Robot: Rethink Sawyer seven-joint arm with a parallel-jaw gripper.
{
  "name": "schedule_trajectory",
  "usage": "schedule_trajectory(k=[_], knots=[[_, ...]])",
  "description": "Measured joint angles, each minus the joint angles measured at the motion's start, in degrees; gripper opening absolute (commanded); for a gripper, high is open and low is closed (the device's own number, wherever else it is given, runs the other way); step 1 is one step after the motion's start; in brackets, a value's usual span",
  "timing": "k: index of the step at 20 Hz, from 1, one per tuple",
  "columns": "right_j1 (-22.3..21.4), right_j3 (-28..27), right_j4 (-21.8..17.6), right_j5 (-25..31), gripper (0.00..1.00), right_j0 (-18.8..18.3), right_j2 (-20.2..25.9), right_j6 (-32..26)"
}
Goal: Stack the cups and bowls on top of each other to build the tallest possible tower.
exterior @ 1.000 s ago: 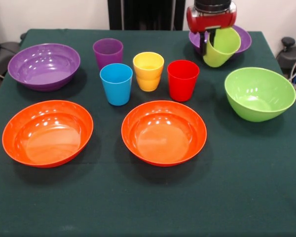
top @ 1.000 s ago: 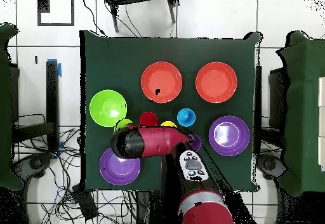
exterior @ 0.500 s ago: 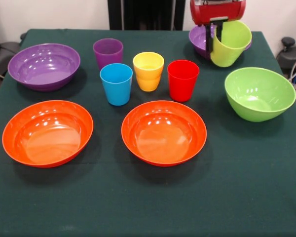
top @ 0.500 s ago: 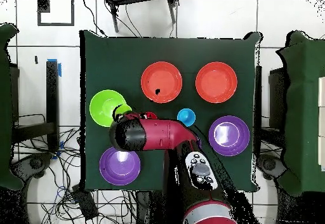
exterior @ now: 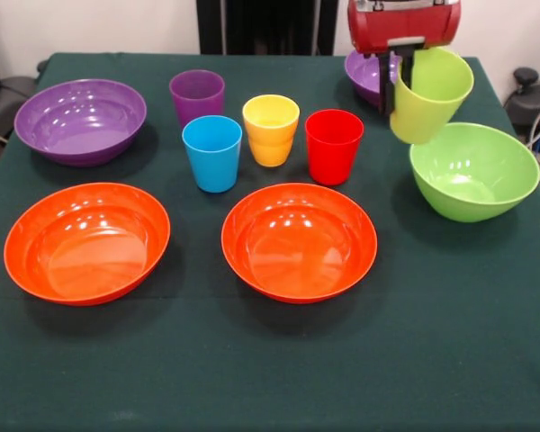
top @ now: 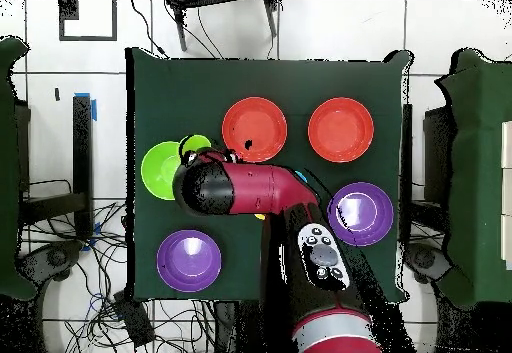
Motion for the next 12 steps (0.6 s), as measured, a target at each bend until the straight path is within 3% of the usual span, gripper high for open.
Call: schedule_trajectory(k=[7, 12], knots=[[2.38, -4.04, -0.05, -0.01, 0.0, 0.01, 0.0, 0.0], [6.79, -8.01, -0.08, -0.07, 0.0, -0.05, 0.01, 0.0]])
